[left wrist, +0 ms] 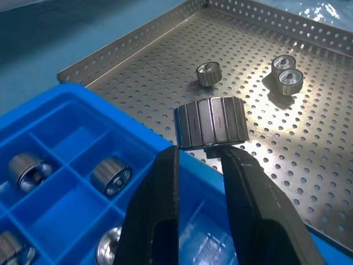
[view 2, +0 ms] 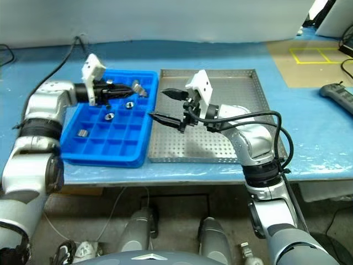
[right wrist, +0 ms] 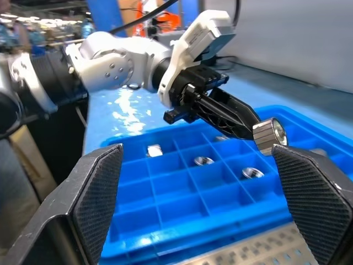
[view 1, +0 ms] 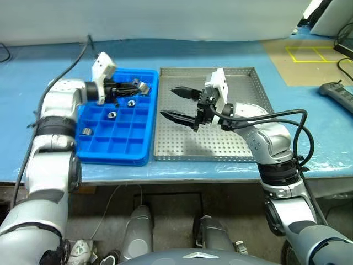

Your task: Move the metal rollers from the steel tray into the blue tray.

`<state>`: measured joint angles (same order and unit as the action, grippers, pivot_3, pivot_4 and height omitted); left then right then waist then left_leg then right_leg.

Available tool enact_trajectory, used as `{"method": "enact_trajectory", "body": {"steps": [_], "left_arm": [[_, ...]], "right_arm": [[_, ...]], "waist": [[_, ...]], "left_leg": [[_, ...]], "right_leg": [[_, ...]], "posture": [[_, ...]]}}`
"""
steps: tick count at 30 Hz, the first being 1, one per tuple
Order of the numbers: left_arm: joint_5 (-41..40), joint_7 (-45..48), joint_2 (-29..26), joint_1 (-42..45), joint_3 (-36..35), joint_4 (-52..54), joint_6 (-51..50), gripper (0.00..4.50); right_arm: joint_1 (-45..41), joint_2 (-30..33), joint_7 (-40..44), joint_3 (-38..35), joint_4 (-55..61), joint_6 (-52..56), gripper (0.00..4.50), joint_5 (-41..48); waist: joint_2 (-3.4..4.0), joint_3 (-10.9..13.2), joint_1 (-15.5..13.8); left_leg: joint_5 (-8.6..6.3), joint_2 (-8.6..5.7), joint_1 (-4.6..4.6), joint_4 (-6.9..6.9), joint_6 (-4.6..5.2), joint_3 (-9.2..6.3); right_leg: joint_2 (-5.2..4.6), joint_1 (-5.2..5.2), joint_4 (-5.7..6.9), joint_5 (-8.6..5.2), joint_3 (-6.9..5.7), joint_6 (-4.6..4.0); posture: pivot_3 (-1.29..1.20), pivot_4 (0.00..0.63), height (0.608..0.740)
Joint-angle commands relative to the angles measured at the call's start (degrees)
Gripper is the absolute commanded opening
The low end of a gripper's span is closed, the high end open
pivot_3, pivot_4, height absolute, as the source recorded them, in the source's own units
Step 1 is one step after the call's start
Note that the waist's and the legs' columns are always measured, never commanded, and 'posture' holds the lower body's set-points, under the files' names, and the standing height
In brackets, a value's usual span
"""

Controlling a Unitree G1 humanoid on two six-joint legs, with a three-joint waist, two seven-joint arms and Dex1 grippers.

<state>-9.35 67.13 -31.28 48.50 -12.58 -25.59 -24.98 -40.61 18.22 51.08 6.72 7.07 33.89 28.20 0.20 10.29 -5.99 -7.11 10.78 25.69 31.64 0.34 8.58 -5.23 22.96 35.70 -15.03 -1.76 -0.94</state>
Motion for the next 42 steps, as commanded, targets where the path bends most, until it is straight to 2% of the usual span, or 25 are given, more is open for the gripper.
{"method": "enact_trajectory", "body": {"steps": [1,5,9,13,17,22,29,37,39,42], "left_arm": [[-9.55,-10.72,2.67,-7.66,-10.04,21.68,-5.03,0.78],[-16.31,-17.04,3.88,-18.99,-14.53,36.27,-11.12,0.78],[-20.16,-22.63,3.37,-29.54,-18.04,44.70,-15.96,0.78],[-22.58,-27.86,3.82,-37.37,-19.65,49.47,-18.19,0.78],[-21.07,-32.34,6.01,-43.29,-17.54,50.70,-15.27,0.78],[-22.01,-35.46,7.74,-45.72,-14.54,52.03,-14.63,0.78],[-21.44,-35.10,6.23,-48.96,-11.96,49.41,-13.47,0.78],[-22.87,-33.59,3.82,-48.70,-12.67,45.66,-13.15,0.78],[-24.01,-32.08,2.98,-48.95,-12.52,44.96,-13.25,1.48],[-23.52,-32.03,1.71,-49.45,-11.53,44.70,-13.53,2.28]], "right_arm": [[-2.12,-1.69,3.03,2.17,-2.05,-1.27,4.50,0.85],[-3.69,-3.19,6.06,4.63,-6.81,-2.99,4.50,-0.74],[-5.24,-4.76,8.13,6.10,-9.69,-4.46,4.50,-1.68],[-5.95,-5.66,9.42,6.32,-11.22,-4.94,4.50,-2.16],[-5.66,-6.04,9.92,6.52,-11.59,-4.50,4.50,-2.37],[-5.18,-5.87,9.71,6.42,-10.96,-4.14,4.50,-2.90],[-4.11,-5.80,8.30,6.02,-9.74,-3.11,4.50,-2.74],[-3.43,-5.53,6.99,6.11,-9.51,-3.46,4.50,-3.19],[-3.40,-5.54,6.66,6.10,-9.46,-3.65,4.50,-3.33],[-3.25,-5.58,6.09,5.93,-9.31,-3.69,4.50,-3.33]], "waist": [[-0.02,0.00,-0.57],[-0.02,0.00,-2.01],[-0.02,0.00,-2.94],[-0.03,-0.01,-4.06],[-0.03,-0.01,-5.55],[-0.05,-0.02,-6.50],[-0.07,-0.03,-6.30],[-0.07,-0.04,-6.03],[-0.07,-0.04,-5.95],[-0.07,-0.05,-5.88]], "left_leg": [[0.05,-0.01,0.17,0.03,-0.08,0.02],[0.05,0.12,0.36,0.10,-0.31,-0.06],[0.09,0.12,0.25,0.08,-0.37,-0.08],[0.20,0.15,0.24,0.00,-0.51,-0.14],[0.26,0.16,0.19,-0.06,-0.58,-0.16],[0.32,0.18,0.12,-0.06,-0.68,-0.18],[0.48,0.18,-0.03,-0.12,-0.93,-0.19],[0.51,0.16,-0.12,-0.17,-0.98,-0.17],[0.51,0.16,-0.21,-0.20,-0.98,-0.17],[0.51,0.16,-0.31,-0.21,-0.98,-0.17]], "right_leg": [[0.01,0.04,0.01,-0.01,-0.17,-0.01],[0.05,0.08,0.12,-0.02,-0.54,-0.03],[0.05,0.00,0.16,-0.02,-0.53,-0.04],[0.10,-0.01,0.11,-0.02,-0.56,-0.03],[0.11,-0.05,0.09,-0.01,-0.56,-0.01],[0.13,-0.11,0.10,0.04,-0.52,0.09],[0.20,-0.11,0.10,0.21,-0.34,0.37],[0.21,-0.15,0.12,0.23,-0.31,0.39],[0.21,-0.22,0.12,0.23,-0.27,0.39],[0.21,-0.28,0.14,0.22,-0.23,0.39]], "posture": [[0.21,0.150,0.740],[0.28,0.150,0.740],[0.33,0.150,0.740],[0.36,0.150,0.740],[0.38,0.150,0.740],[0.37,0.150,0.740],[0.35,0.150,0.740],[0.33,0.150,0.740],[0.33,0.150,0.740],[0.32,0.150,0.740]]}}
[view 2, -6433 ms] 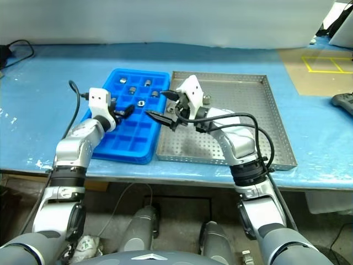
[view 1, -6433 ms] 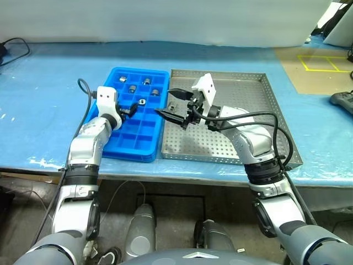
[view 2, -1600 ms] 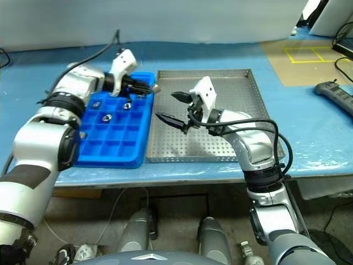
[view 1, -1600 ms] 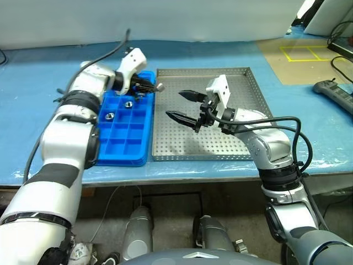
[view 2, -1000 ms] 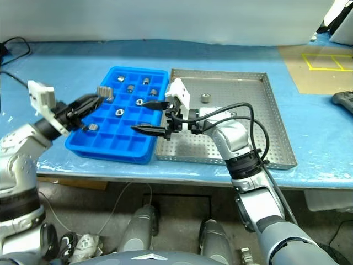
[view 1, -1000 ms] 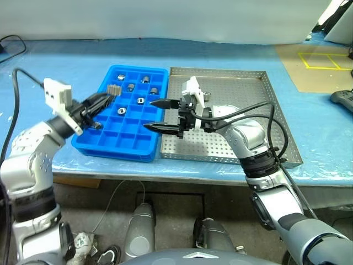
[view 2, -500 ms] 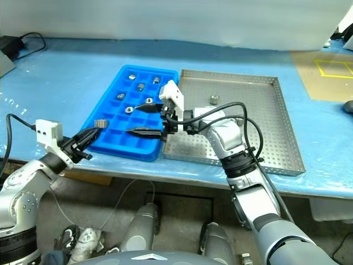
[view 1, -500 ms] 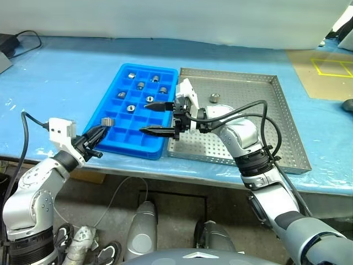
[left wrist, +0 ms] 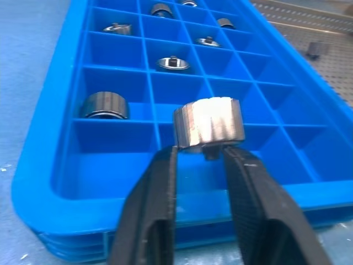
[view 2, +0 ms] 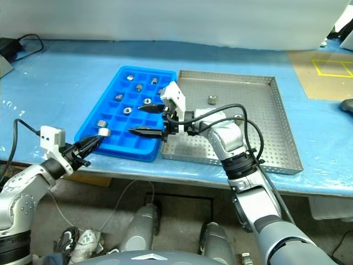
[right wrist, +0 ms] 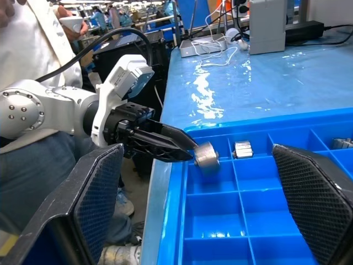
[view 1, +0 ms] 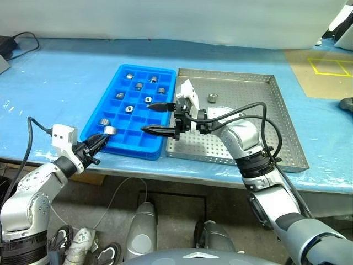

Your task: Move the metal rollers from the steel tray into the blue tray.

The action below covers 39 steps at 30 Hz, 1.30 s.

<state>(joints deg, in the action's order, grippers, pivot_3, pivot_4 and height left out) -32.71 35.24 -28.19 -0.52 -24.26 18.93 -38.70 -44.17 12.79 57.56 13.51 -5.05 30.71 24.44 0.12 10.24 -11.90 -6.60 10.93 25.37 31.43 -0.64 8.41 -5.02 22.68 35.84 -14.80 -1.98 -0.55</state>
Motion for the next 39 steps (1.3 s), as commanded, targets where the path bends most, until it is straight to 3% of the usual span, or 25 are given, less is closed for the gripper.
{"method": "enact_trajectory", "body": {"steps": [1,2,7,11,15,19,23,33,39], "left_arm": [[-0.73,0.98,-3.00,-0.62,1.13,0.18,-1.95,2.64],[-1.29,2.14,-3.78,-0.80,1.44,0.56,-2.15,2.89],[-4.65,4.34,-6.81,1.37,0.58,1.52,-2.85,2.89],[-10.99,7.39,-8.62,8.62,0.49,2.30,-4.36,2.89],[-11.84,8.56,-6.82,17.18,6.31,0.53,-3.55,2.89],[-10.77,10.68,0.06,28.03,15.19,-5.63,-2.00,2.89],[-8.30,14.66,3.21,33.23,20.32,-12.21,0.75,2.89],[-4.64,21.40,6.03,37.61,23.61,-23.16,6.22,2.89],[-3.21,22.53,6.32,40.00,22.38,-27.70,8.90,2.89]], "right_arm": [[0.37,-0.10,-0.54,-0.92,2.85,-0.52,4.50,0.42],[0.41,-0.02,-0.63,-0.94,2.86,-0.56,4.50,0.39],[0.68,0.78,-0.96,-1.27,3.01,-0.96,4.50,0.06],[1.36,2.45,-3.96,-3.53,3.23,-2.13,4.50,-1.32],[1.86,1.99,-11.02,-6.58,1.28,-4.81,4.50,-4.14],[3.52,1.76,-19.90,-9.06,-0.29,-6.45,4.50,-8.22],[6.40,3.91,-23.56,-10.77,2.69,-4.57,4.50,-9.35],[15.96,7.98,-29.92,-13.80,8.91,-1.92,4.50,-11.83],[11.67,4.60,-36.44,-16.32,3.54,-4.12,4.50,-12.87]], "waist": [[0.00,-0.01,0.02],[0.00,-0.01,0.01],[0.00,-0.04,0.05],[0.00,-0.04,-0.08],[-0.01,-0.05,0.34],[0.02,-0.10,1.02],[0.01,-0.10,2.75],[0.01,-0.10,6.66],[0.02,-0.09,7.93]], "left_leg": [[0.00,0.00,-0.05,-0.03,-0.01,0.00],[0.01,-0.01,-0.10,-0.06,-0.02,0.00],[0.02,-0.04,-0.26,-0.14,-0.04,0.01],[0.09,-0.06,-0.24,-0.13,-0.14,0.06],[0.23,-0.12,-0.27,-0.11,-0.35,0.15],[0.40,-0.14,-0.28,-0.10,-0.60,0.26],[0.50,-0.16,-0.25,-0.01,-0.50,0.30],[0.52,-0.17,-0.28,0.01,-0.38,0.36],[0.62,-0.05,-0.29,0.16,-0.21,0.41]], "right_leg": [[0.00,-0.03,0.01,0.00,0.02,0.00],[0.00,-0.06,0.01,0.00,0.03,0.00],[0.00,-0.11,0.00,-0.03,0.18,-0.06],[0.00,-0.12,0.06,-0.02,0.13,-0.06],[-0.02,-0.10,0.16,0.05,0.20,-0.22],[-0.03,-0.03,0.31,0.14,0.34,-0.21],[-0.02,0.16,0.60,0.23,0.43,-0.07],[0.18,0.23,0.70,0.27,0.48,-0.07],[0.30,0.24,0.74,0.24,0.54,-0.48]], "posture": [[0.32,0.150,0.740],[0.32,0.150,0.740],[0.29,0.150,0.740],[0.24,0.150,0.740],[0.19,0.150,0.740],[0.11,0.150,0.740],[0.02,0.150,0.740],[-0.12,0.150,0.740],[-0.11,0.150,0.740]]}}
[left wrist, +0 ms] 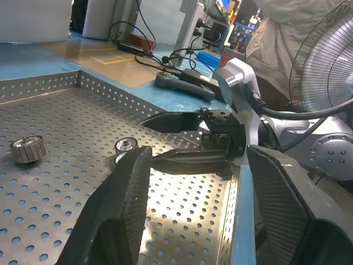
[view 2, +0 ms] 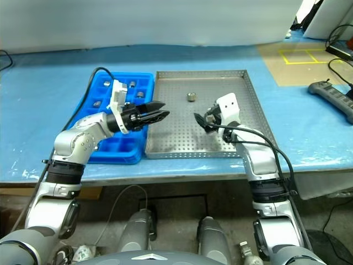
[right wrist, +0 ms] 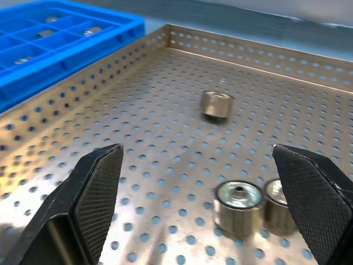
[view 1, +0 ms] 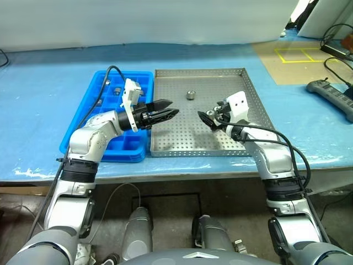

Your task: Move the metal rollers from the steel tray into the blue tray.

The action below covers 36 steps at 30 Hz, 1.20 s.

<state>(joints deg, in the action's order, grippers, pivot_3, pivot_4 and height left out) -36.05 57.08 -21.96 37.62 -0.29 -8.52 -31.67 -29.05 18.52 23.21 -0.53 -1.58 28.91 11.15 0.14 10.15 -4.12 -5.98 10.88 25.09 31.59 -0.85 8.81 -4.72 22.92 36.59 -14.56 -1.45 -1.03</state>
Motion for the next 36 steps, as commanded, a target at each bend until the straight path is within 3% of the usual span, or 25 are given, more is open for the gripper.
{"method": "enact_trajectory", "body": {"steps": [1,6,15,19,25,36], "left_arm": [[0.24,0.56,-0.09,2.09,-2.03,-0.65,2.18,2.89],[2.16,-0.92,-1.58,1.71,-3.89,-2.07,4.49,2.89],[3.03,-4.17,-3.87,-1.02,-7.56,0.30,4.47,2.89],[2.24,-5.62,-3.65,-2.32,-7.76,3.43,3.02,2.89],[1.77,-7.89,-4.27,-4.02,-8.64,6.97,0.90,2.89],[0.77,-15.74,-3.87,-6.33,-10.59,11.33,-3.60,2.89]], "right_arm": [[-4.93,-1.99,-2.50,-2.50,-1.21,-2.89,4.50,0.68],[-12.63,-5.79,-2.62,-1.87,-15.08,-10.03,4.50,-0.75],[-30.54,-7.83,-3.55,-6.39,-54.83,-29.36,4.50,-1.56],[-36.45,-9.49,-4.90,-7.69,-66.79,-34.37,4.50,-2.48],[-39.24,-12.94,-6.08,-8.41,-73.01,-34.76,4.50,-3.94],[-41.74,-15.16,-8.94,-10.75,-73.60,-36.34,4.50,-4.31]], "waist": [[0.00,0.00,0.27],[0.01,0.00,0.25],[0.04,0.02,-0.12],[0.04,0.02,-0.10],[0.05,0.03,-0.52],[0.08,0.04,-1.96]], "left_leg": [[0.03,0.01,0.00,0.02,0.05,0.01],[0.04,0.12,-0.06,0.09,0.06,0.03],[-0.05,0.10,0.16,0.29,0.23,0.02],[-0.16,0.15,0.17,0.34,0.40,0.03],[-0.24,0.45,0.21,0.35,0.54,0.03],[-0.26,0.59,0.35,0.46,0.53,0.03]], "right_leg": [[-0.01,0.01,0.02,0.02,0.00,-0.03],[0.09,0.02,0.12,0.07,0.02,-0.13],[0.02,0.08,0.11,0.08,-0.04,-0.15],[0.04,0.09,0.11,0.07,-0.05,-0.16],[0.09,0.10,0.13,0.04,-0.13,-0.21],[0.19,0.25,0.19,0.04,-0.16,-0.21]], "posture": [[-0.11,0.150,0.740],[-0.07,0.150,0.740],[0.02,0.150,0.740],[0.04,0.150,0.740],[0.10,0.150,0.740],[0.16,0.150,0.740]]}}
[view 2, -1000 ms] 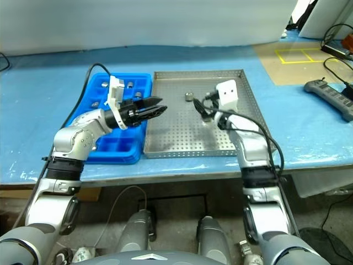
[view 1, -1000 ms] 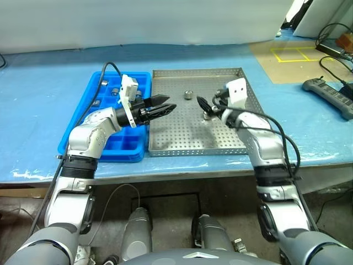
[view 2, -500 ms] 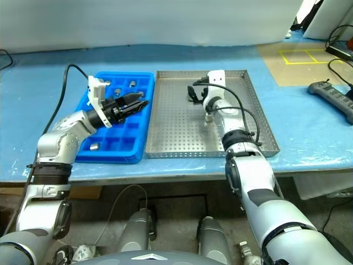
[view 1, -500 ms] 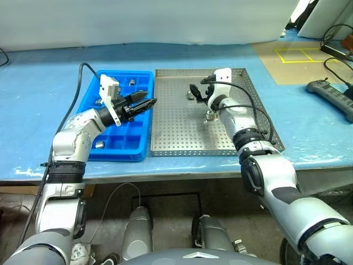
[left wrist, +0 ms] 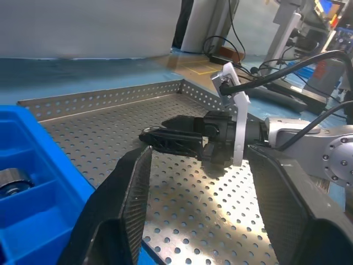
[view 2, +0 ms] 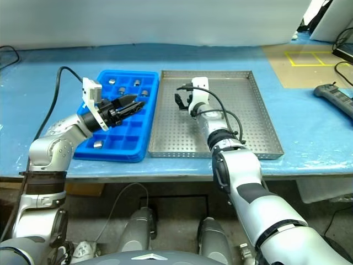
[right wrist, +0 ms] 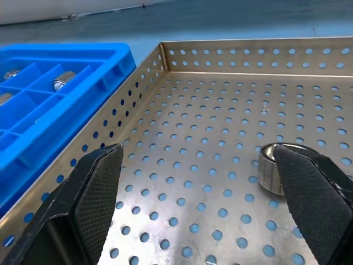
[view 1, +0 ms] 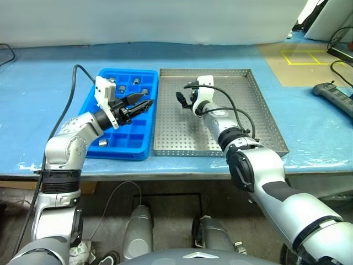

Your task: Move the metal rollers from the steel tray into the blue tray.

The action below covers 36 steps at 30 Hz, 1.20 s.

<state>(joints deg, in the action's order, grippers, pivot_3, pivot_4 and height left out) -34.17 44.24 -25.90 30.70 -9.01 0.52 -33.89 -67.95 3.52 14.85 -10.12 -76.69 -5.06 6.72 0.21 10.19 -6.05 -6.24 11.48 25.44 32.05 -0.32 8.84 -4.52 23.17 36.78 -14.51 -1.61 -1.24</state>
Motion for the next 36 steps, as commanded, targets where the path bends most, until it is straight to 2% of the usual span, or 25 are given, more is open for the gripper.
{"method": "enact_trajectory", "body": {"steps": [1,4,8,14,19,25,27,30,31,33,36], "left_arm": [[-1.04,-4.00,0.03,0.90,-2.18,2.27,-1.81,2.89],[-0.98,-4.82,-0.57,0.23,-2.28,3.18,-2.17,2.89],[-1.63,-5.60,-0.54,-1.17,-2.19,4.75,-3.09,2.89],[-1.89,-6.17,1.61,-1.66,-0.91,4.74,-2.48,2.89],[-1.06,-5.56,3.32,-0.67,-0.76,2.09,-0.30,2.89],[0.75,-6.12,3.62,1.64,-0.52,-2.18,1.04,2.89],[1.58,-6.49,3.50,2.18,0.25,-2.99,0.46,2.89],[1.19,-6.25,4.04,2.52,0.22,-3.51,0.21,2.89],[1.21,-6.07,4.14,2.58,0.26,-3.56,0.43,2.89],[1.86,-6.03,4.32,2.83,0.75,-3.92,0.92,2.89],[2.28,-5.91,4.48,3.27,1.07,-4.54,1.21,2.89]], "right_arm": [[-3.16,-0.54,0.05,-1.56,2.35,-3.23,4.50,0.66],[-2.77,-1.84,1.69,-2.40,5.69,-5.34,4.50,1.99],[2.99,-1.96,5.64,-1.41,20.06,-7.33,4.50,3.38],[9.14,4.50,8.06,-1.32,40.89,3.28,4.50,5.79],[11.44,7.64,7.87,-1.12,48.34,9.75,4.50,6.72],[13.02,8.09,6.50,-1.29,52.78,13.00,4.50,7.43],[13.57,8.19,6.23,-1.24,53.94,13.70,4.50,7.57],[14.00,8.50,5.96,-1.08,54.90,14.47,4.50,7.67],[14.08,8.64,5.90,-1.02,55.05,14.65,4.50,7.59],[14.49,8.84,5.59,-1.10,55.64,15.05,4.50,7.59],[14.98,8.90,5.33,-1.11,56.42,15.48,4.50,7.64]], "waist": [[0.00,0.00,-0.02],[0.00,0.00,-0.01],[0.00,0.00,-0.16],[-0.01,0.00,-1.43],[-0.01,0.00,-0.94],[-0.01,0.01,-0.99],[0.05,0.06,-1.13],[0.10,0.11,-1.26],[0.10,0.10,-1.29],[0.09,0.09,-1.19],[0.08,0.08,-1.16]], "left_leg": [[0.00,0.00,0.00,0.00,-0.01,0.00],[0.02,0.04,0.00,-0.01,-0.03,-0.01],[0.05,0.10,0.13,-0.05,-0.09,-0.01],[0.09,0.07,0.24,0.09,-0.14,-0.04],[0.22,0.11,0.01,0.02,-0.36,-0.04],[0.30,0.09,-0.42,-0.77,-0.49,0.08],[0.27,0.10,-0.97,-1.21,-0.46,0.21],[-0.01,0.06,-2.65,-2.14,-0.11,0.64],[-0.25,0.06,-2.90,-2.20,-0.05,0.71],[-0.71,-0.04,-3.24,-2.35,0.08,0.83],[-1.33,-0.60,-3.07,-1.96,0.29,0.85]], "right_leg": [[0.00,0.00,0.00,0.00,0.00,0.00],[0.04,0.03,0.01,0.00,0.01,0.00],[0.10,0.18,-0.01,0.00,0.01,0.00],[0.10,0.14,-0.04,0.02,-0.03,0.04],[0.17,0.07,-0.01,0.05,0.08,0.03],[0.25,-0.01,-0.20,0.04,0.20,-0.01],[0.27,-0.63,-0.79,-0.20,0.18,0.37],[0.25,-2.60,-2.44,-0.28,0.15,0.55],[0.24,-3.00,-2.83,-0.32,0.15,0.62],[0.16,-3.72,-3.59,-0.31,0.15,0.61],[0.03,-3.83,-3.46,-0.54,0.23,1.06]], "posture": [[0.16,0.150,0.740],[0.16,0.150,0.740],[0.15,0.150,0.740],[0.11,0.150,0.740],[0.09,0.150,0.740],[0.07,0.150,0.740],[0.07,0.150,0.740],[0.06,0.150,0.740],[0.06,0.150,0.740],[0.05,0.150,0.740],[0.05,0.150,0.740]]}}
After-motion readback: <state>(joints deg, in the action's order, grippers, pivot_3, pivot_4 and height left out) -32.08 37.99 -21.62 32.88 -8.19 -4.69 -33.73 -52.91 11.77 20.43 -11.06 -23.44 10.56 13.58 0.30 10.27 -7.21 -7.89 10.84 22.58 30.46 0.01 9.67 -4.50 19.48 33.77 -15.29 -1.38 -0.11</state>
